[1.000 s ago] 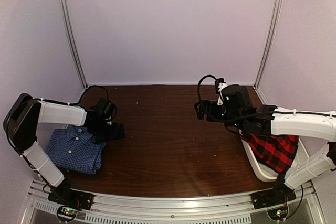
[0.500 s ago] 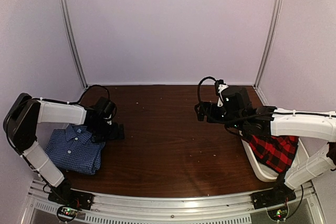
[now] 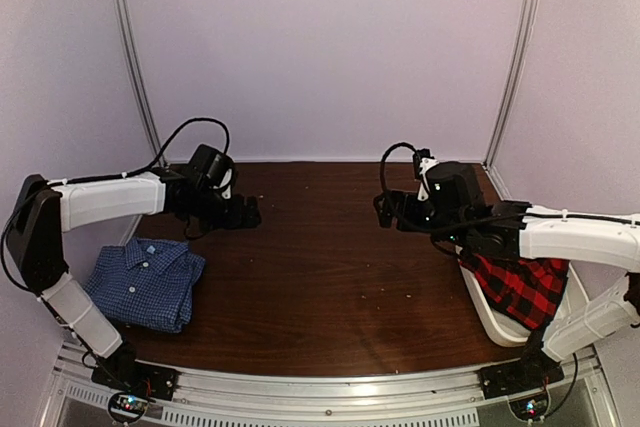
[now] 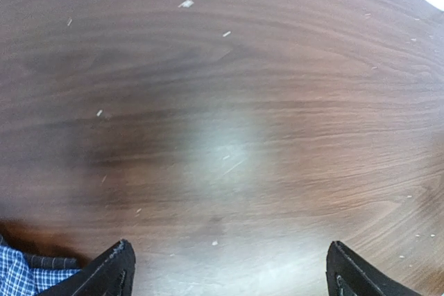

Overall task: Fold and stack the long sleeve shirts
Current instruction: Reset both arms

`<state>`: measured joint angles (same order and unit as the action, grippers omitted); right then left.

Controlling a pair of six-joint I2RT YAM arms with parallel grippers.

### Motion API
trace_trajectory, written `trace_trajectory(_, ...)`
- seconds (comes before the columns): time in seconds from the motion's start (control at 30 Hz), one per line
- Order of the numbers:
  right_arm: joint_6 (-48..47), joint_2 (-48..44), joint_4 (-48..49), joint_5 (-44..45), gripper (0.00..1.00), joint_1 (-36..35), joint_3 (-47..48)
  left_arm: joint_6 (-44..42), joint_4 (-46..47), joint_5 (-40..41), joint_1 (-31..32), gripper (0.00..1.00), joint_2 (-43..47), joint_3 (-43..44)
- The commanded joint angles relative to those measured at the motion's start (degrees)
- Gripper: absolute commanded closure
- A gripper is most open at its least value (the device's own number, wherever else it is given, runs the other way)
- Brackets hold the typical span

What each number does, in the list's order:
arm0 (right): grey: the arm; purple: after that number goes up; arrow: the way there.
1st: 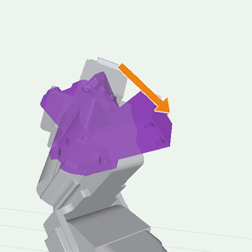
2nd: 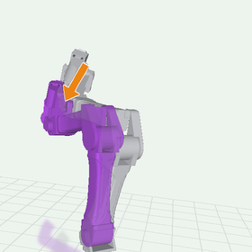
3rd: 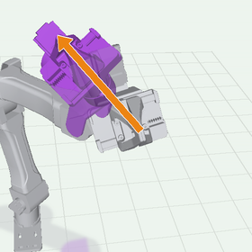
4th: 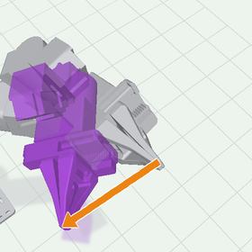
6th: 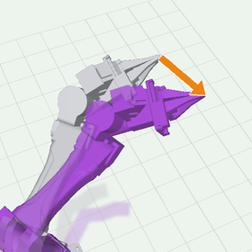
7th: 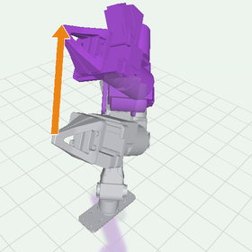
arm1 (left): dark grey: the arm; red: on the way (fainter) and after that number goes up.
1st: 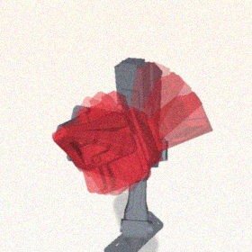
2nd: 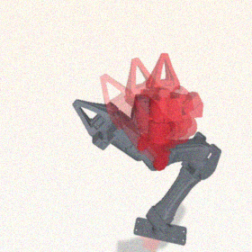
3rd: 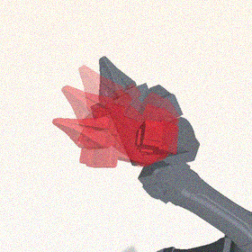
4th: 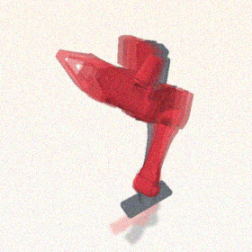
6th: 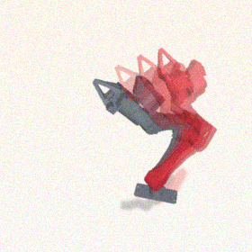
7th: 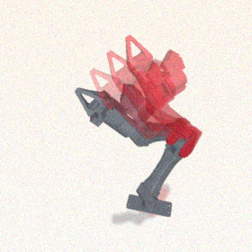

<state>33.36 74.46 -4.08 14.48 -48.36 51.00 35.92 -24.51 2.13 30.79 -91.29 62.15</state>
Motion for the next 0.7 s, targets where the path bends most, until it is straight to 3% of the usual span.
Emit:
trace_trajectory(0.0,0.2,-2.9,-0.8,1.4,0.00,0.7,-0.5,-2.3,0.5,0.2,2.7,0.02,0.7,4.7)
trace_trajectory(0.3,0.5,-6.0,-1.3,1.9,0.00,1.2,-2.0,-3.4,3.1,1.9,7.7,0.02,1.1,8.7)
trace_trajectory(0.67,-2.2,-13.2,-2.4,5.1,0.00,1.5,-3.6,-4.4,12.0,1.0,9.9,0.02,6.2,5.6)
